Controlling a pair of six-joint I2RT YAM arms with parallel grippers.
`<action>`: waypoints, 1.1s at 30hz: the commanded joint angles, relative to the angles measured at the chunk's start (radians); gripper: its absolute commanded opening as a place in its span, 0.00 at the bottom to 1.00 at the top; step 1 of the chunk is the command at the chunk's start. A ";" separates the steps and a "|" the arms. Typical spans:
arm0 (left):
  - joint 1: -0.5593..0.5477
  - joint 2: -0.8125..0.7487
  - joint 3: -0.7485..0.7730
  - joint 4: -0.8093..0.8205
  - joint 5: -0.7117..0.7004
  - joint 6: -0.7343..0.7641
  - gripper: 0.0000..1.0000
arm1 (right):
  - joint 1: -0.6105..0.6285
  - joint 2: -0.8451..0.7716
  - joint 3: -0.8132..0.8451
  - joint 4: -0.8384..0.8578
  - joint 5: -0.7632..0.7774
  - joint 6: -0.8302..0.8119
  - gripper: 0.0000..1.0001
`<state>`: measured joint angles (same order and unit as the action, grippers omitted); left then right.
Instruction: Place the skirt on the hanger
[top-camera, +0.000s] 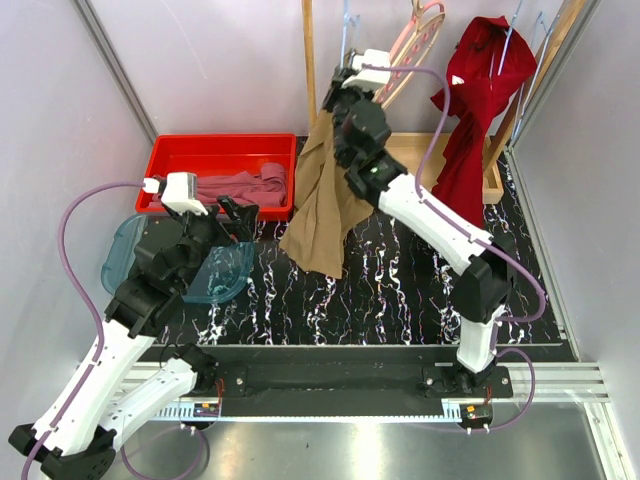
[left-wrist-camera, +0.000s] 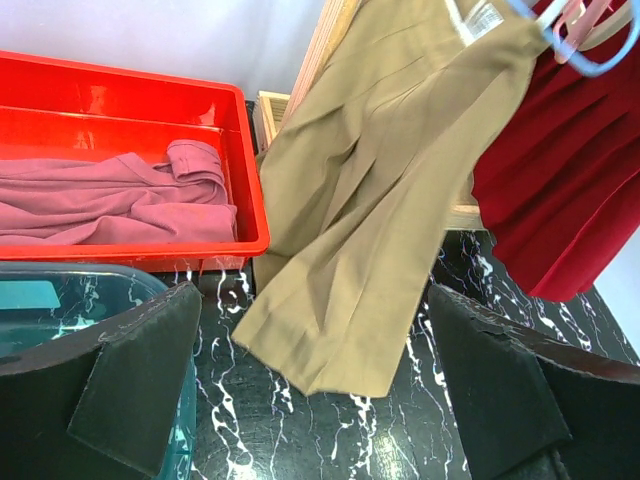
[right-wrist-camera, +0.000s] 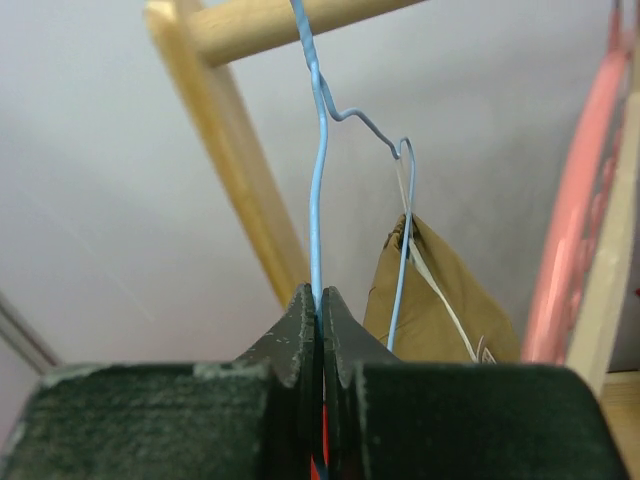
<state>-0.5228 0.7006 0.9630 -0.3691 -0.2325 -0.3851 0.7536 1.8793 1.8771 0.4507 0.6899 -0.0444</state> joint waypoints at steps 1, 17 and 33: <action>0.000 -0.010 -0.001 0.033 0.005 0.003 0.99 | -0.072 0.001 0.174 -0.032 -0.047 0.038 0.00; 0.000 0.007 0.003 0.012 0.012 -0.005 0.99 | -0.109 -0.025 0.116 -0.339 -0.084 0.265 0.18; 0.000 -0.029 0.028 -0.062 -0.060 -0.017 0.99 | -0.109 -0.416 -0.045 -0.478 -0.217 0.268 1.00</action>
<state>-0.5228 0.6979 0.9592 -0.4294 -0.2459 -0.3927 0.6449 1.6154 1.8648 0.0196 0.5339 0.2157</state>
